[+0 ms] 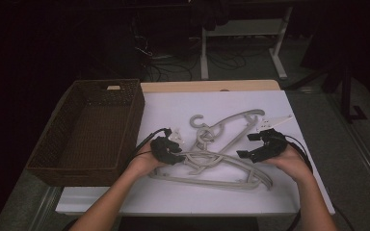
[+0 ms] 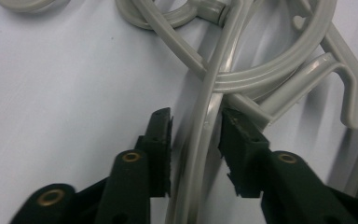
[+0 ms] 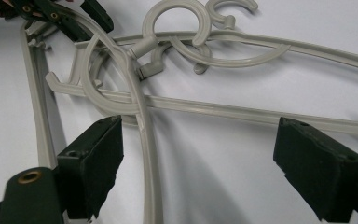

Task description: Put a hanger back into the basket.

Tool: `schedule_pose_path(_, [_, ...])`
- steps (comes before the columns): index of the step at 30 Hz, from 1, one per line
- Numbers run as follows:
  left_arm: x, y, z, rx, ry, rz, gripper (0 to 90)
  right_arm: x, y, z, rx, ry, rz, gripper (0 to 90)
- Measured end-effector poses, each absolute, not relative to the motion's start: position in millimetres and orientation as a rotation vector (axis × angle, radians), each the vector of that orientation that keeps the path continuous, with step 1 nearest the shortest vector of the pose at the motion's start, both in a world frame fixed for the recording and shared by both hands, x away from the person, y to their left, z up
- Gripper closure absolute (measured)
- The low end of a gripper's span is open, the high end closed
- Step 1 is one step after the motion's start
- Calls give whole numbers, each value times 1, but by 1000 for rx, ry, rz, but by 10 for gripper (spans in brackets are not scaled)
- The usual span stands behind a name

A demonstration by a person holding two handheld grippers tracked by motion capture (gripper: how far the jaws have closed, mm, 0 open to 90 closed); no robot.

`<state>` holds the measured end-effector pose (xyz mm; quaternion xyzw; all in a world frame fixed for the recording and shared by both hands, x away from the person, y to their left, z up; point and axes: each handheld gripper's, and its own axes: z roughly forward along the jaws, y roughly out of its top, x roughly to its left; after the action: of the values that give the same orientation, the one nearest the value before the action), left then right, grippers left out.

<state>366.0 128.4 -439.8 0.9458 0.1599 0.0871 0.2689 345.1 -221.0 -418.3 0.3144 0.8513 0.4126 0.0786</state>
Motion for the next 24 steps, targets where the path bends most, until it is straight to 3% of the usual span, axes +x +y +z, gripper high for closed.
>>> schedule_pose_path(7, [366, 129, -440, 2554, 384, 252, 784, 345, -221, -418, 937, 2546, 1237, 155])
schedule_pose_path(24, [345, 131, -405, 2531, 275, 289, 820, 343, -240, -410, 996, 2466, 1260, 138])
